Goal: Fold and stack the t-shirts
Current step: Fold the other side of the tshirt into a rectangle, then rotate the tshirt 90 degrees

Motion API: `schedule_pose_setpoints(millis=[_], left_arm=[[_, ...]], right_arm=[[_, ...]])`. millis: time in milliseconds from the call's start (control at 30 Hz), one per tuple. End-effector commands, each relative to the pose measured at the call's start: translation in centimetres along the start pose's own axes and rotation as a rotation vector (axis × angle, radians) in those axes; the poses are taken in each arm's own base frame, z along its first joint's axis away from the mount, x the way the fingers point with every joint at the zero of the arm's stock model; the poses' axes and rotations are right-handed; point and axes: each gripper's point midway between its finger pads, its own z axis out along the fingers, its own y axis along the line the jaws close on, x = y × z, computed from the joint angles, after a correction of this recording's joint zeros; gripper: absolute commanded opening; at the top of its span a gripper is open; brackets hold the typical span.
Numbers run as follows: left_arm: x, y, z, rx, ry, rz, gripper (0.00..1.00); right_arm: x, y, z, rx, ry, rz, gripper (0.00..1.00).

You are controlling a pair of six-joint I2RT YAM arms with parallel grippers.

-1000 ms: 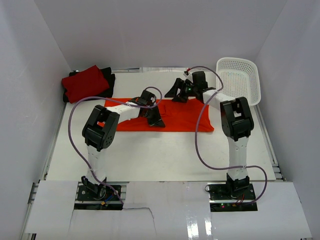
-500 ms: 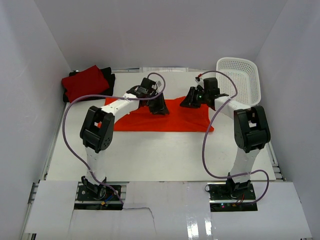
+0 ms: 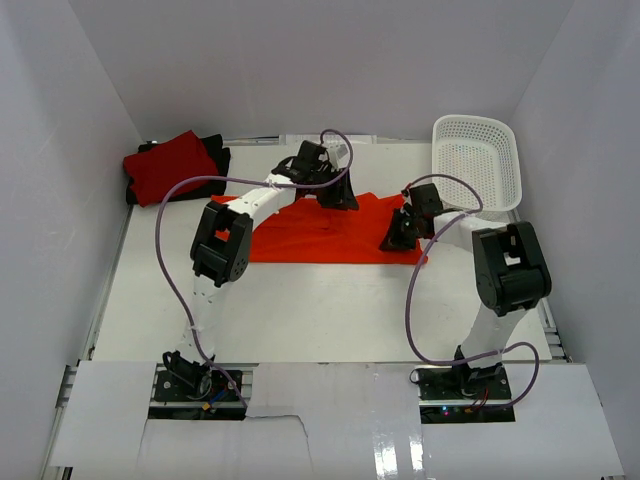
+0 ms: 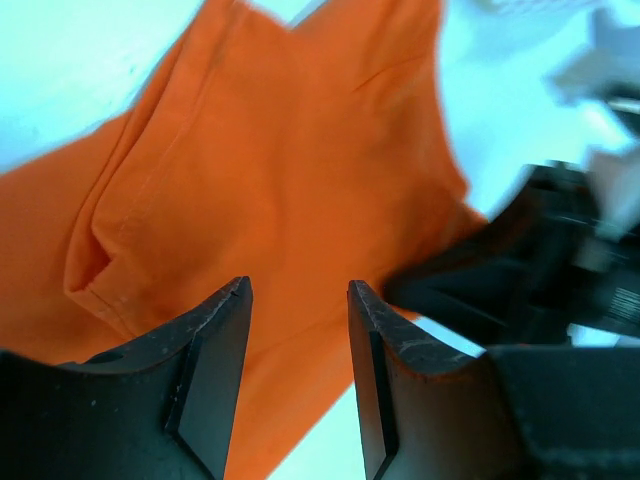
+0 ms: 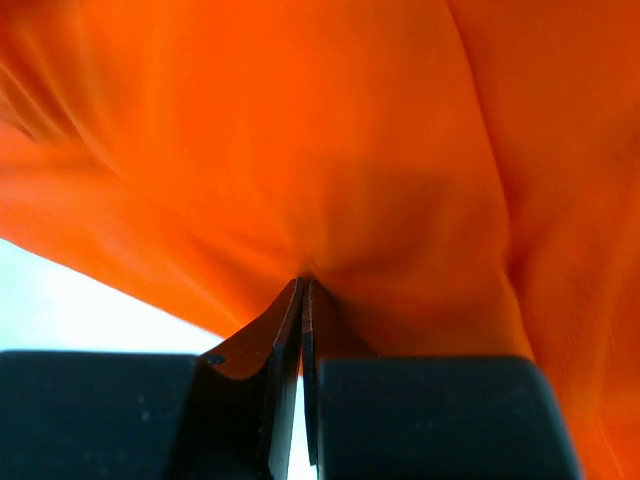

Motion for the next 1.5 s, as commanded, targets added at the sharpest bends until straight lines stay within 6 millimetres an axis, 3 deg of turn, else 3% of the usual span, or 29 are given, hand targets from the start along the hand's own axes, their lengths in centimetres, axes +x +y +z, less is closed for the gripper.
schedule_pose_setpoints(millis=[0,167,400,567,800,900,933,1067,1167,1233,1300,1333,1367,1400,1433,1467], left_arm=[[1.4,0.2,0.6,0.026,0.048,0.037,0.54],[2.2,1.3,1.3,0.004,0.060,0.046,0.53],[2.6,5.2,1.5,-0.181,0.033,0.029,0.47],[2.3,6.9,1.2,-0.267,0.008,0.050,0.47],[1.9,8.7,1.6,-0.343,-0.007,0.052,0.47],[1.6,9.4,1.7,-0.376,-0.008,0.039,0.47],[1.3,9.5,1.7,-0.384,-0.013,0.036,0.47],[-1.3,9.1,0.9,-0.380,-0.051,0.014,0.47],[-5.5,6.5,-2.3,-0.374,-0.143,0.044,0.48],[-7.2,6.0,-4.5,-0.387,-0.191,0.060,0.49],[-9.1,4.8,-7.9,-0.378,-0.256,0.055,0.50],[-8.6,7.2,-9.3,-0.395,-0.253,-0.018,0.50],[-9.1,7.5,-11.3,-0.375,-0.280,-0.049,0.50],[-9.1,8.1,-12.0,-0.327,-0.291,-0.074,0.50],[-7.4,12.5,-13.6,-0.366,-0.278,-0.172,0.50],[-7.2,13.8,-14.8,-0.371,-0.288,-0.205,0.50]], right_arm=[[0.5,-0.6,-2.8,0.064,-0.064,-0.009,0.08],[1.7,-2.0,-5.0,0.132,-0.117,-0.015,0.08],[3.8,-3.9,-3.9,0.188,-0.037,0.013,0.08],[4.1,-4.8,-3.3,0.226,-0.023,0.017,0.08],[3.2,-5.7,-2.0,0.270,-0.001,0.024,0.08],[1.9,-5.8,-1.7,0.287,0.001,0.020,0.08],[0.8,-5.6,-1.7,0.284,-0.016,0.017,0.08],[-0.4,-5.4,-1.5,0.285,-0.010,0.010,0.08],[-0.4,-5.3,-1.6,0.280,-0.007,0.003,0.08],[-0.5,-5.3,-1.7,0.282,-0.009,0.002,0.08],[-0.4,-5.4,-1.6,0.284,-0.005,0.000,0.08],[-0.3,-5.4,-1.6,0.282,-0.004,0.000,0.08],[-0.3,-5.4,-1.6,0.280,-0.005,0.000,0.08],[-0.2,-5.3,-1.6,0.277,-0.002,0.000,0.08],[-0.2,-5.3,-1.6,0.275,-0.001,0.000,0.08],[-0.2,-5.2,-1.6,0.271,0.001,0.001,0.08]])
